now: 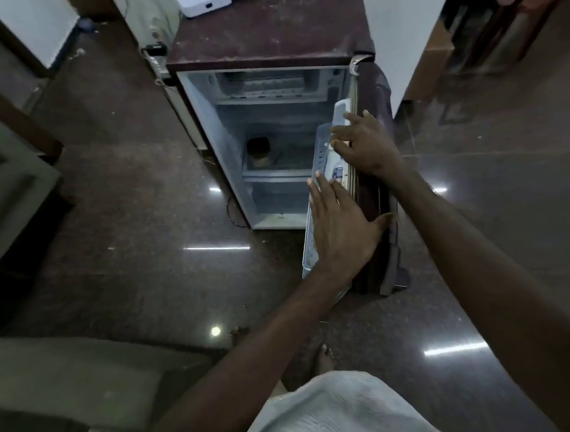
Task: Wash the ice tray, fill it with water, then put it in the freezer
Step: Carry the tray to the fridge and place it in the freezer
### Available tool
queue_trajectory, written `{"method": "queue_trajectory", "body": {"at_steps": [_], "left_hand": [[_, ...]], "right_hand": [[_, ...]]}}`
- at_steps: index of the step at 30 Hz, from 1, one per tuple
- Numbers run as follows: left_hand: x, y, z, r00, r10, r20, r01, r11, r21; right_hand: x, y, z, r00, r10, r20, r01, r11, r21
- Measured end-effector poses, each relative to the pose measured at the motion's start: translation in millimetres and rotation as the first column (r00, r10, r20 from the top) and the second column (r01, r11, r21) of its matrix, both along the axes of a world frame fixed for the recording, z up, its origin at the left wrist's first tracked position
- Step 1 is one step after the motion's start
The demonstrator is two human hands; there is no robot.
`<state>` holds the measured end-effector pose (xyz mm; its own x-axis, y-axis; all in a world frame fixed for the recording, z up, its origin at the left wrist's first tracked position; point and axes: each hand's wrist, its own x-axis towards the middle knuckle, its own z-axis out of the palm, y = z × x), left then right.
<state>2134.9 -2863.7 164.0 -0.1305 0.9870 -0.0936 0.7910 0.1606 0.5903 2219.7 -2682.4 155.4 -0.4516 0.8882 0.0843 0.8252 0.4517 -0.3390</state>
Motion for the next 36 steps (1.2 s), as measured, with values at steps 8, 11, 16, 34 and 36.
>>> {"method": "queue_trajectory", "body": {"at_steps": [8, 11, 16, 34, 36], "left_hand": [[-31.5, -3.3, 4.4, 0.963, 0.087, -0.254, -0.059, 0.992, 0.114], [-46.5, 2.4, 4.5, 0.943, 0.155, -0.294, -0.113, 0.981, 0.155], [-101.3, 27.5, -27.3, 0.883, 0.228, -0.409, -0.081, 0.935, 0.346], [-238.8, 179.8, -42.3, 0.775, 0.431, -0.462, -0.218, 0.869, 0.445], [-249.7, 198.1, -43.8, 0.791, 0.423, -0.443, -0.206, 0.865, 0.459]], "right_hand": [[-55.2, 2.0, -6.4, 0.985, -0.051, -0.166, 0.073, 0.989, 0.127], [-78.4, 5.0, -9.8, 0.984, 0.121, -0.135, -0.102, 0.985, 0.140], [-107.1, 9.8, -14.6, 0.944, 0.328, 0.028, -0.322, 0.902, 0.287], [-228.6, 94.4, -25.9, 0.998, -0.040, -0.045, 0.056, 0.906, 0.420], [-238.6, 107.3, -26.1, 0.993, -0.091, -0.069, 0.112, 0.899, 0.424]]}}
